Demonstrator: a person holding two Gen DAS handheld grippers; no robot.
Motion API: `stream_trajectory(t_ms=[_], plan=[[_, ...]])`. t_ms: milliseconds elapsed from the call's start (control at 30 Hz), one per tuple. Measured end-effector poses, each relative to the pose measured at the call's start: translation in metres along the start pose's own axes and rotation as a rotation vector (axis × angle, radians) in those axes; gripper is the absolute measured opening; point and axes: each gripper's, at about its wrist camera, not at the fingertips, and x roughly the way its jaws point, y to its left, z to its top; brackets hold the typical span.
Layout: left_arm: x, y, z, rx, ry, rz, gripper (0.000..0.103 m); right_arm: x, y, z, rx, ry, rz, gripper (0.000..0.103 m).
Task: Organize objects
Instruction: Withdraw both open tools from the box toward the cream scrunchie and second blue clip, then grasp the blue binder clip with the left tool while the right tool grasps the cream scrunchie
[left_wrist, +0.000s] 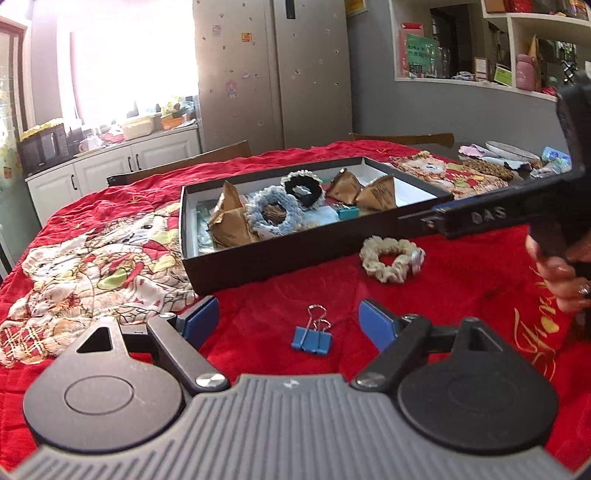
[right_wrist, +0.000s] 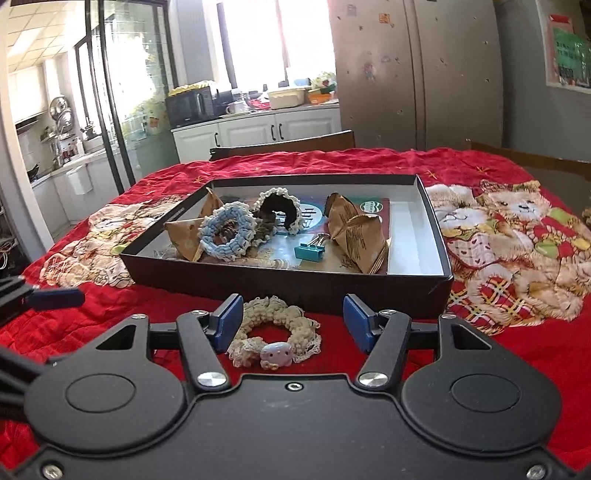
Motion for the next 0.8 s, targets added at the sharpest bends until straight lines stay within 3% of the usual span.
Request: stream_trajectory(t_ms=[300, 800], plan=[[0.006, -0.008, -0.009, 0.06, 0.015, -0.012, 0.089, 0.022, 0.0, -0.004, 0.028, 0.048, -0.017, 0.059], [0.018, 0.002, -0.011, 0.007, 0.053, -0.023, 0.086, 0.038, 0.003, -0.013, -0.003, 0.091, -0.027, 0.055]])
